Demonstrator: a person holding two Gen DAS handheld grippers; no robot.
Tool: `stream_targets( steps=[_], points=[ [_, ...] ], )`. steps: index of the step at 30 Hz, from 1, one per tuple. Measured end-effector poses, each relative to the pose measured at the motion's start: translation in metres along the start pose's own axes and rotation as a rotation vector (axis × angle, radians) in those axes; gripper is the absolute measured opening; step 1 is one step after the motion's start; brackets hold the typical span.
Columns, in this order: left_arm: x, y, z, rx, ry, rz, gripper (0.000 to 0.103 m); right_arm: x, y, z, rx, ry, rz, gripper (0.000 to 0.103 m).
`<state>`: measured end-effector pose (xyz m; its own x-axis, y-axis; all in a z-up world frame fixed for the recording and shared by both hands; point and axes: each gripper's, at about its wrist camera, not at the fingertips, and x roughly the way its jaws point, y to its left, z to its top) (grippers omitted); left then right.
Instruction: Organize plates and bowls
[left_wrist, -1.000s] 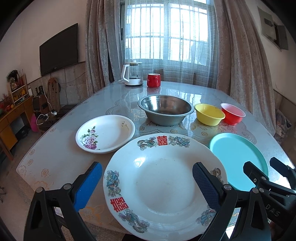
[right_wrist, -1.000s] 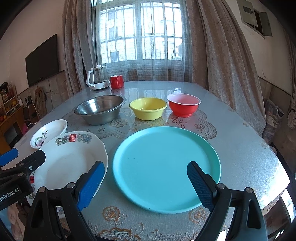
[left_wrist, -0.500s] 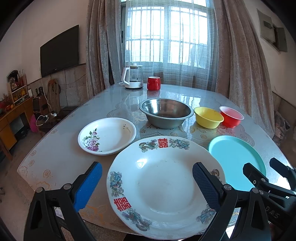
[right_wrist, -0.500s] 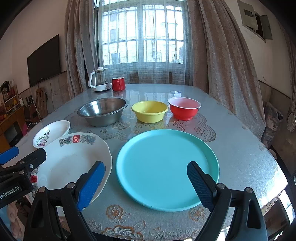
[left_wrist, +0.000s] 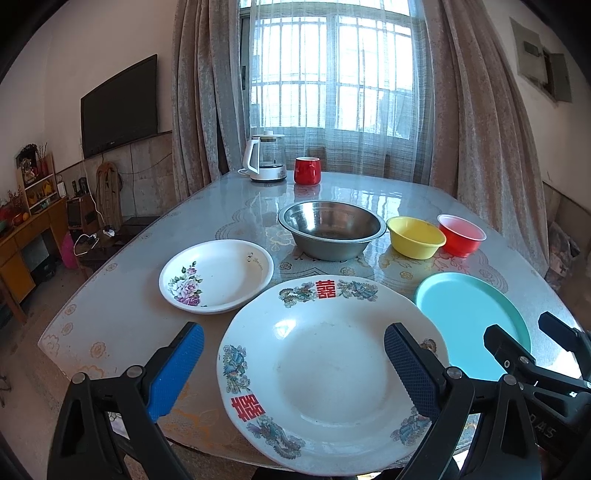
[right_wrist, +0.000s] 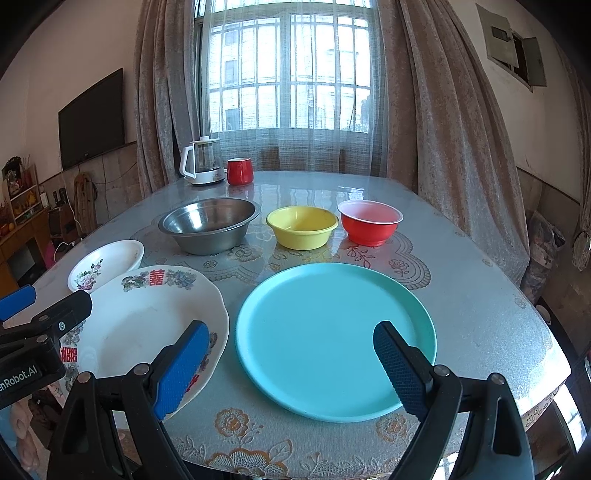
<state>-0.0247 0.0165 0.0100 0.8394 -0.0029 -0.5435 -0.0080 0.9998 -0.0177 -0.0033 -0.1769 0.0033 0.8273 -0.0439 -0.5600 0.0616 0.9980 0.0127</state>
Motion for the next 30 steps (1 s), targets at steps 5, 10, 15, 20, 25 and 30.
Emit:
stream_targets(
  steps=[5, 10, 15, 20, 25, 30],
  points=[
    [0.004, -0.006, 0.004, 0.013, 0.002, 0.000, 0.099, 0.005, -0.004, 0.004, 0.019, 0.007, -0.016, 0.093],
    [0.011, -0.012, 0.004, 0.032, 0.024, -0.003, 0.099, 0.014, -0.006, 0.004, 0.032, 0.025, -0.016, 0.093],
    [0.017, -0.018, 0.004, 0.043, 0.038, -0.003, 0.099, 0.019, -0.010, 0.001, 0.039, 0.034, -0.013, 0.092],
    [0.021, -0.022, 0.003, 0.055, 0.048, -0.002, 0.099, 0.023, -0.015, 0.000, 0.055, 0.041, -0.006, 0.092],
    [0.025, -0.024, 0.003, 0.059, 0.059, -0.005, 0.099, 0.025, -0.018, -0.001, 0.062, 0.046, -0.005, 0.092],
    [0.030, -0.024, 0.004, 0.055, 0.074, -0.015, 0.099, 0.028, -0.023, -0.002, 0.073, 0.054, 0.002, 0.091]
  ],
)
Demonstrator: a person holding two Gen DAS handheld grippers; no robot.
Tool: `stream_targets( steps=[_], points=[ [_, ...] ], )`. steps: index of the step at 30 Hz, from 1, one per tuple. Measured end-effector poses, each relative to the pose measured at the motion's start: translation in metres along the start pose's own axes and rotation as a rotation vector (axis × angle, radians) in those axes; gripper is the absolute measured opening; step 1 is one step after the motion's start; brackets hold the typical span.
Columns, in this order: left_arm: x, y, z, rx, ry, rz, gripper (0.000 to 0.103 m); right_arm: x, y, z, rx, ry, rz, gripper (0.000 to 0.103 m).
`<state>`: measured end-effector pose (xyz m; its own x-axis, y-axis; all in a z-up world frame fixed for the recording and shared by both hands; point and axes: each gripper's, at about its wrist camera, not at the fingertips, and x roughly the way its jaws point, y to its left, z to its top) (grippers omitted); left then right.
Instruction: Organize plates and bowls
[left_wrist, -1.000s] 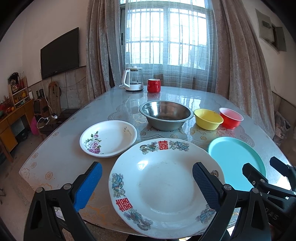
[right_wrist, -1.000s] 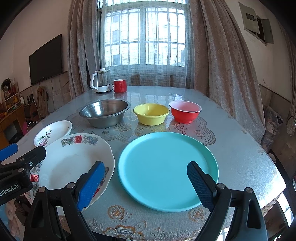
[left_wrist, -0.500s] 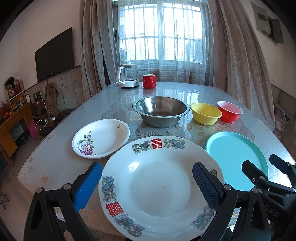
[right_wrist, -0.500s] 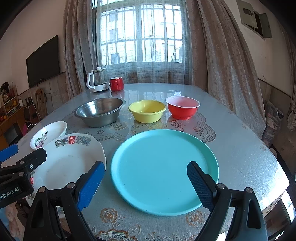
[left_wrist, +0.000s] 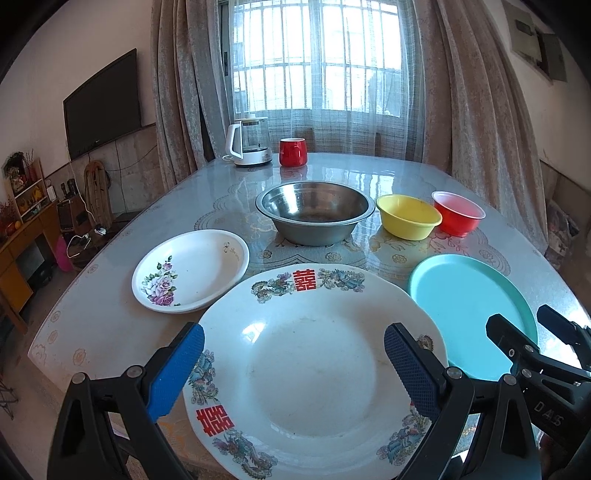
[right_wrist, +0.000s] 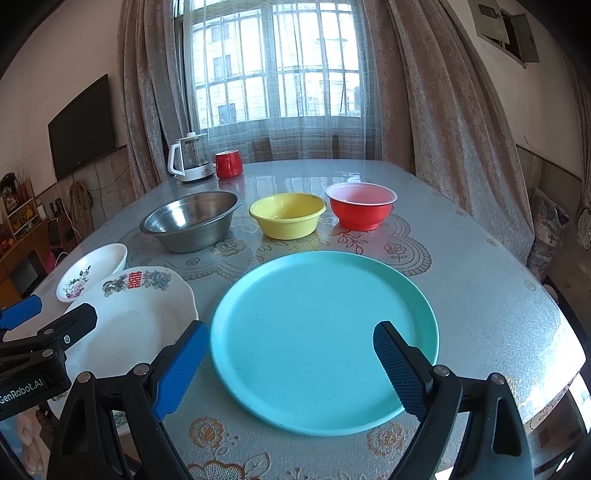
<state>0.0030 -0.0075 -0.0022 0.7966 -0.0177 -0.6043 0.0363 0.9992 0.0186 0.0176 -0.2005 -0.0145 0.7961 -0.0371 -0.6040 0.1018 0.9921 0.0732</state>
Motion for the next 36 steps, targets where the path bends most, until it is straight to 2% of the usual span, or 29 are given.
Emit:
stream_targets(
  steps=[4, 6, 8, 10, 14, 20, 22, 24, 31, 36],
  points=[
    [0.010, 0.002, 0.006, -0.019, 0.061, -0.082, 0.097, 0.005, -0.011, 0.002, 0.029, 0.025, 0.029, 0.083],
    [0.016, 0.002, 0.010, -0.008, 0.081, -0.112, 0.085, 0.007, -0.022, 0.004, 0.066, 0.044, 0.045, 0.066],
    [0.023, -0.003, 0.017, 0.029, 0.096, -0.149, 0.074, 0.010, -0.036, 0.004, 0.111, 0.069, 0.060, 0.056],
    [0.029, -0.008, 0.025, 0.057, 0.119, -0.190, 0.049, 0.014, -0.053, 0.005, 0.157, 0.088, 0.053, 0.047],
    [0.044, -0.022, 0.042, 0.092, 0.169, -0.264, 0.033, 0.014, -0.087, 0.005, 0.248, 0.099, 0.004, 0.044],
    [0.065, -0.055, 0.066, 0.169, 0.256, -0.367, 0.030, 0.013, -0.123, 0.001, 0.314, 0.130, -0.068, 0.044],
    [0.073, -0.067, 0.073, 0.207, 0.265, -0.371, 0.029, 0.015, -0.129, -0.003, 0.321, 0.153, -0.072, 0.044],
    [0.081, -0.078, 0.077, 0.240, 0.281, -0.382, 0.029, 0.018, -0.131, -0.006, 0.321, 0.170, -0.072, 0.037],
    [0.113, -0.107, 0.079, 0.329, 0.341, -0.388, 0.018, 0.029, -0.128, -0.011, 0.298, 0.206, -0.051, 0.025],
    [0.129, -0.124, 0.072, 0.416, 0.374, -0.365, 0.009, 0.033, -0.128, -0.011, 0.289, 0.202, -0.048, 0.015]
  ],
)
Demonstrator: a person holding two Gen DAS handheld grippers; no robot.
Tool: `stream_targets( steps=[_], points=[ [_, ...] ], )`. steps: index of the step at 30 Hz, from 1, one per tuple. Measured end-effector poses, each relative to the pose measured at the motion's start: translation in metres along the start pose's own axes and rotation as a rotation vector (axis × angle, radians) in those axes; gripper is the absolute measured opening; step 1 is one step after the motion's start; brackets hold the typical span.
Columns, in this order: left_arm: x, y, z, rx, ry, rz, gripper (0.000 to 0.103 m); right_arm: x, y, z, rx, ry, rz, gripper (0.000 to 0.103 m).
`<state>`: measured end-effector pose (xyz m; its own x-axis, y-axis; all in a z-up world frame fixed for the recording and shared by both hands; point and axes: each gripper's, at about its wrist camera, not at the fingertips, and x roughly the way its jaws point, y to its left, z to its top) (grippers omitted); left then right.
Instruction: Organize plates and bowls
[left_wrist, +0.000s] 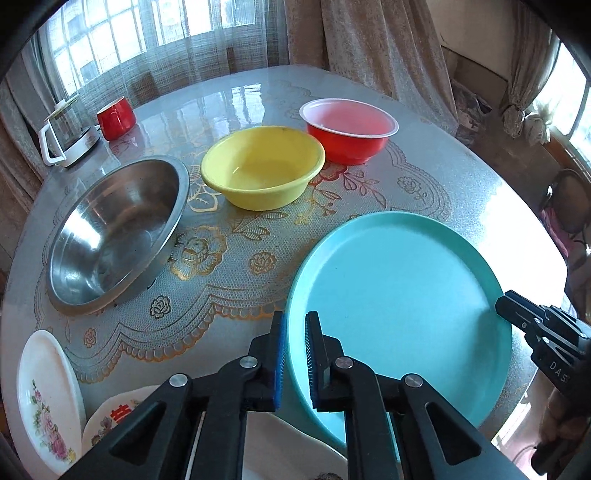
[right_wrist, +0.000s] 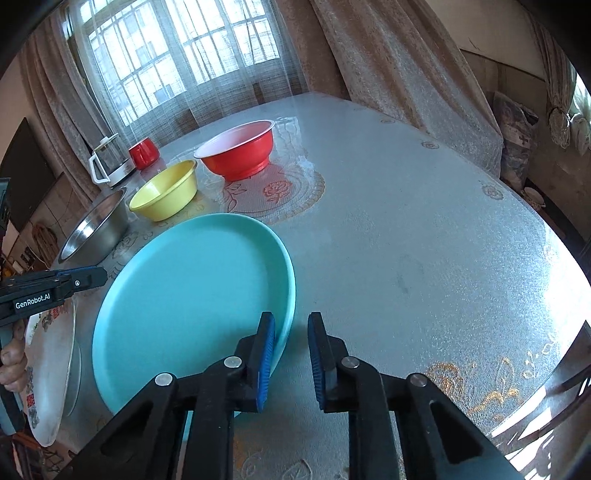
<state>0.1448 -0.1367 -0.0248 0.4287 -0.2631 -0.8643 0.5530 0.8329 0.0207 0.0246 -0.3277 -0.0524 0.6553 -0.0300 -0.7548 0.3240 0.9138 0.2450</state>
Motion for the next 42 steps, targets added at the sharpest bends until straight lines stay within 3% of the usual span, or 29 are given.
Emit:
stream_targets(
  steps=[5, 10, 23, 37, 42],
  points=[
    [0.011, -0.007, 0.004, 0.039, 0.016, 0.030, 0.005, 0.005, 0.001, 0.005, -0.007, -0.001, 0.004, 0.010],
    [0.024, -0.010, 0.009, 0.045, 0.047, 0.012, 0.003, 0.011, -0.002, 0.013, 0.002, 0.004, 0.014, 0.009],
    [0.033, -0.009, 0.021, -0.002, 0.009, 0.005, 0.002, 0.039, 0.004, 0.048, -0.044, -0.004, -0.038, 0.008],
    [0.029, 0.001, 0.016, -0.116, -0.014, 0.028, 0.003, 0.049, 0.011, 0.057, -0.061, -0.004, -0.071, 0.013],
    [0.007, 0.011, 0.008, -0.164, -0.068, 0.041, 0.003, 0.046, 0.011, 0.056, -0.045, 0.002, -0.059, 0.022]
  ],
)
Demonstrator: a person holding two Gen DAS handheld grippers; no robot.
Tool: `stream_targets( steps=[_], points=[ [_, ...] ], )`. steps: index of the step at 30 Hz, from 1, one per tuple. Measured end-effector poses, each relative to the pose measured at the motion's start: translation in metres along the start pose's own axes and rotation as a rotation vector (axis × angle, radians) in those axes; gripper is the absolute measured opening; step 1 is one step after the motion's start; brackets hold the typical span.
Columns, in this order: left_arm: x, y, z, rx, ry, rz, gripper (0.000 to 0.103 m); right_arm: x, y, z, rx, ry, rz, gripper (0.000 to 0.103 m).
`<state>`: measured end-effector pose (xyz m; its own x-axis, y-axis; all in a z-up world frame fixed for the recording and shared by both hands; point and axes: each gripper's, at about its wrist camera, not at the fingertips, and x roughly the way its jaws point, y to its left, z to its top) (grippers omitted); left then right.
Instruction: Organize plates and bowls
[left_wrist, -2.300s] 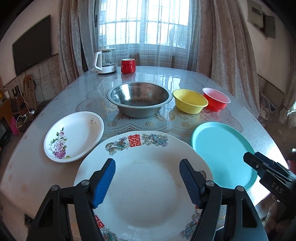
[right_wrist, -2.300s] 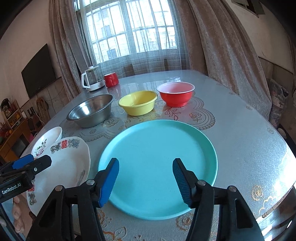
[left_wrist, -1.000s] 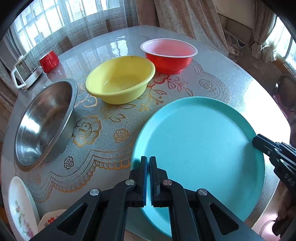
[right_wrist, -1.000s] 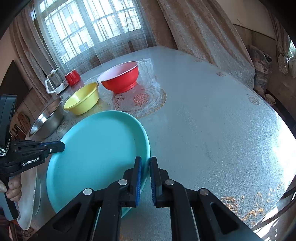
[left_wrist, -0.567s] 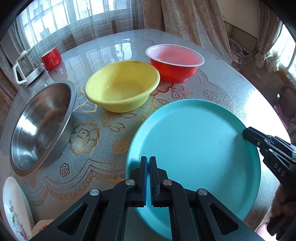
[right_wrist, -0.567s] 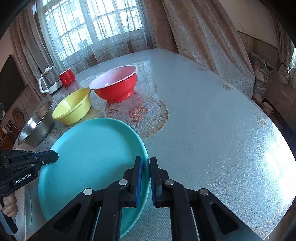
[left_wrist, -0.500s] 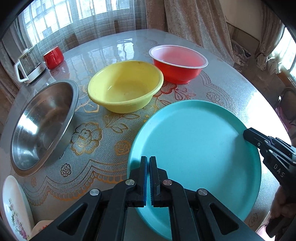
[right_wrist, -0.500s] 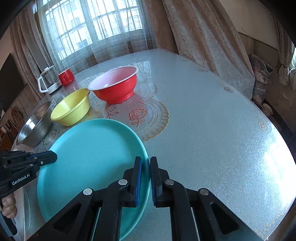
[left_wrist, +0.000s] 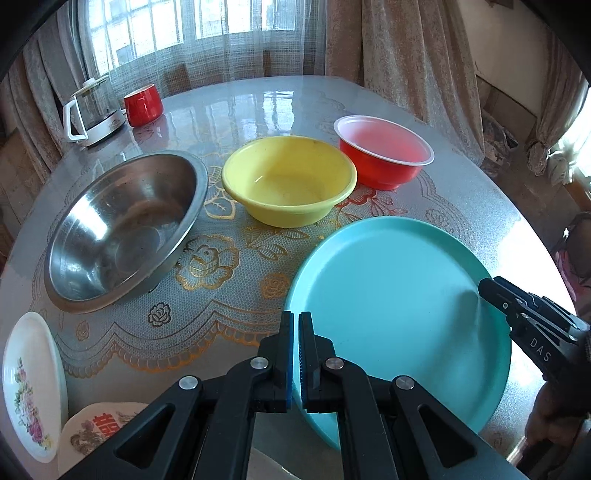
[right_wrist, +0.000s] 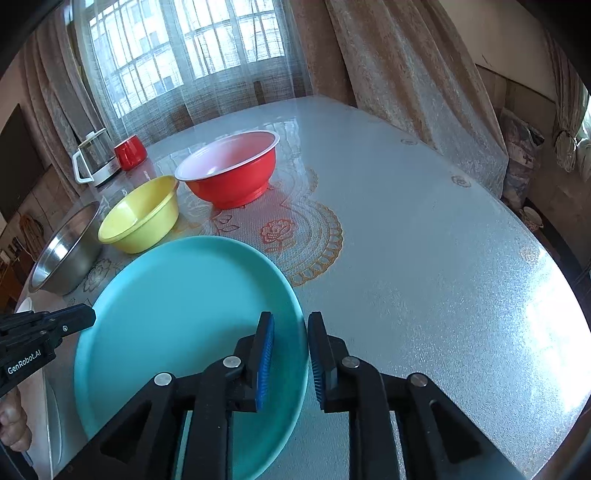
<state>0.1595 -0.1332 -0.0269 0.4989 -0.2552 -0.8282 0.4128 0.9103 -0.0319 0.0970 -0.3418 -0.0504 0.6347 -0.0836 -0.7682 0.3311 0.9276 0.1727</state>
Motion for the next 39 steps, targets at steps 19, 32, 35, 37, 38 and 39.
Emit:
stream_targets(
  steps=[19, 32, 35, 37, 38, 39],
  points=[
    [-0.082, 0.063, -0.060, -0.183, -0.127, 0.061, 0.004, -0.033, 0.053, -0.003, -0.083, -0.053, 0.118, 0.032],
    [-0.128, 0.146, -0.105, -0.374, -0.234, 0.166, 0.007, -0.036, 0.150, -0.013, -0.231, 0.029, 0.381, 0.032],
    [-0.133, 0.163, -0.113, -0.417, -0.251, 0.196, 0.008, -0.040, 0.173, -0.014, -0.259, 0.051, 0.444, 0.032],
    [-0.134, 0.172, -0.118, -0.437, -0.255, 0.215, 0.008, -0.040, 0.188, -0.016, -0.273, 0.071, 0.480, 0.032],
    [-0.135, 0.175, -0.121, -0.446, -0.259, 0.228, 0.008, -0.041, 0.195, -0.019, -0.281, 0.081, 0.496, 0.032],
    [-0.136, 0.178, -0.123, -0.449, -0.261, 0.238, 0.008, -0.041, 0.201, -0.020, -0.291, 0.089, 0.508, 0.032]
  ],
)
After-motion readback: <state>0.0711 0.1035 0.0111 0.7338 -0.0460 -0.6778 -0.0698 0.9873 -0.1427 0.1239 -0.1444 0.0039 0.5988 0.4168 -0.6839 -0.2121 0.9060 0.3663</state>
